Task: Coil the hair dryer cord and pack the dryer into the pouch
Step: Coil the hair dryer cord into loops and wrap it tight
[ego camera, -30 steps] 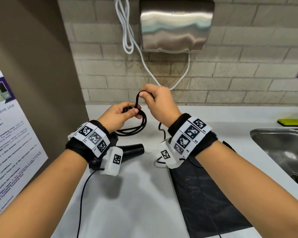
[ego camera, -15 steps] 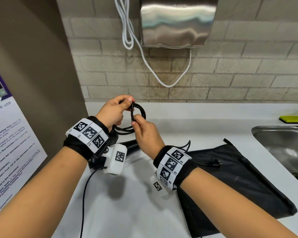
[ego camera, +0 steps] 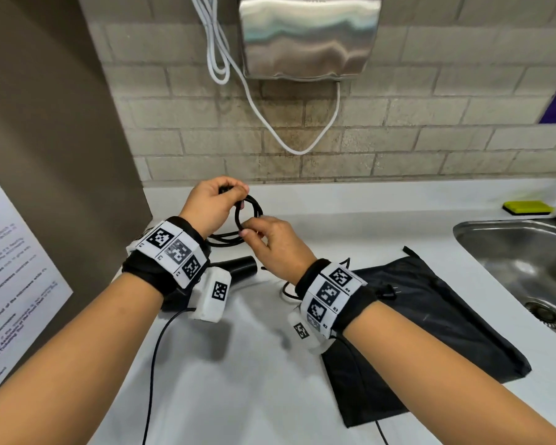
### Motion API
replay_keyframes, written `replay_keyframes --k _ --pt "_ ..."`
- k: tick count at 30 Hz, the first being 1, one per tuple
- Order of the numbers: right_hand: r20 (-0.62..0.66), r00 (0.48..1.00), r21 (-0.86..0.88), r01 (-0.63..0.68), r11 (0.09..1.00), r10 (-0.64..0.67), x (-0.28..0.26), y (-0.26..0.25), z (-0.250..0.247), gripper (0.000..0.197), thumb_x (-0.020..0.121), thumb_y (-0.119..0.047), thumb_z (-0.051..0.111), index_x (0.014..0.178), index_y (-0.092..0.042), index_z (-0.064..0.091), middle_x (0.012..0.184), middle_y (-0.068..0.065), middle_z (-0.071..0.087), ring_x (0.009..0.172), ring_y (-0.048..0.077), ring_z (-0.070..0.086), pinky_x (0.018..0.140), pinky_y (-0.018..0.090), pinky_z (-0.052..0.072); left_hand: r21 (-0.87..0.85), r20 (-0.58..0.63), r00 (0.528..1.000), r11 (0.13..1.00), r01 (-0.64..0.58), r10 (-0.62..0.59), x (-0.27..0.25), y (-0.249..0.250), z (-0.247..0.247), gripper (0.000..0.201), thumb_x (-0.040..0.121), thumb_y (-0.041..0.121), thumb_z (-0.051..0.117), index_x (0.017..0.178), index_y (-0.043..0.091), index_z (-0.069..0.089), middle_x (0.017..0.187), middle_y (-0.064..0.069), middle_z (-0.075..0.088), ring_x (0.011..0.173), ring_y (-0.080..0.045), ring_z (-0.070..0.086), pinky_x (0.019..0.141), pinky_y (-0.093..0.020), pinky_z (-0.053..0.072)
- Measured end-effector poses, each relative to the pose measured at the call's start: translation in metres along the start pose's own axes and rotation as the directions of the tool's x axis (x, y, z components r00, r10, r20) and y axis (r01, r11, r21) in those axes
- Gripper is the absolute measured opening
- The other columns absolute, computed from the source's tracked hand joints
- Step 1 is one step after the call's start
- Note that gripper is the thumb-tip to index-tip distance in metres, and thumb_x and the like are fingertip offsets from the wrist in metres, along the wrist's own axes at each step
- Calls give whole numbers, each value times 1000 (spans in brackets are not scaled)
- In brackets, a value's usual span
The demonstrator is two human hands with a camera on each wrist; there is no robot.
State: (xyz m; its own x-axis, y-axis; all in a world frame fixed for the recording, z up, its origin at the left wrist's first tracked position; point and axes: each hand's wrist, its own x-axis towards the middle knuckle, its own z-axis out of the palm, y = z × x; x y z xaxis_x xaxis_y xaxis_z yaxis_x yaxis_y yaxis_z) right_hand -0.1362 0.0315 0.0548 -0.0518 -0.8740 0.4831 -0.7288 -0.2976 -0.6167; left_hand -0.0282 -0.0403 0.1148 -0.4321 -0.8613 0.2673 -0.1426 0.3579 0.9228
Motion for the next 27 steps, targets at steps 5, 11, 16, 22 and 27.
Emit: replay_keyframes --k 5,11,16,22,27 --pt "-172 937 -83 -320 944 303 -9 24 -43 17 90 -11 47 93 -6 63 86 10 61 76 24 54 70 24 40 15 -4 1000 1000 4 -4 1 -3 4 20 91 13 54 73 20 58 64 -3 53 29 1 39 32 -5 25" --pt "73 568 -745 -516 423 820 -44 81 -85 30 94 -8 39 116 3 56 125 17 56 116 31 54 95 35 44 41 12 1000 999 11 -11 -3 -2 7 11 91 16 54 82 13 60 66 -3 55 29 3 40 33 -3 25" --pt "106 485 -885 -352 305 868 -72 116 -74 24 84 -15 57 106 -5 59 116 9 62 109 29 59 89 37 49 54 23 999 998 31 -33 -3 -2 10 18 90 18 56 73 21 59 64 0 56 36 3 44 37 -6 28" --pt "24 433 -886 -408 220 901 -78 125 -68 24 88 -14 48 110 -15 57 123 6 56 120 27 47 105 42 28 71 43 997 996 57 -60 -7 3 9 14 91 19 54 80 15 60 65 -1 55 30 3 40 32 -6 25" --pt "-21 471 -836 -492 243 882 -69 126 -78 32 93 -13 39 122 -8 53 130 9 52 122 27 47 100 38 38 29 9 993 993 117 -118 -3 2 4 20 91 26 53 74 17 60 65 -2 53 24 -4 30 31 -9 17"
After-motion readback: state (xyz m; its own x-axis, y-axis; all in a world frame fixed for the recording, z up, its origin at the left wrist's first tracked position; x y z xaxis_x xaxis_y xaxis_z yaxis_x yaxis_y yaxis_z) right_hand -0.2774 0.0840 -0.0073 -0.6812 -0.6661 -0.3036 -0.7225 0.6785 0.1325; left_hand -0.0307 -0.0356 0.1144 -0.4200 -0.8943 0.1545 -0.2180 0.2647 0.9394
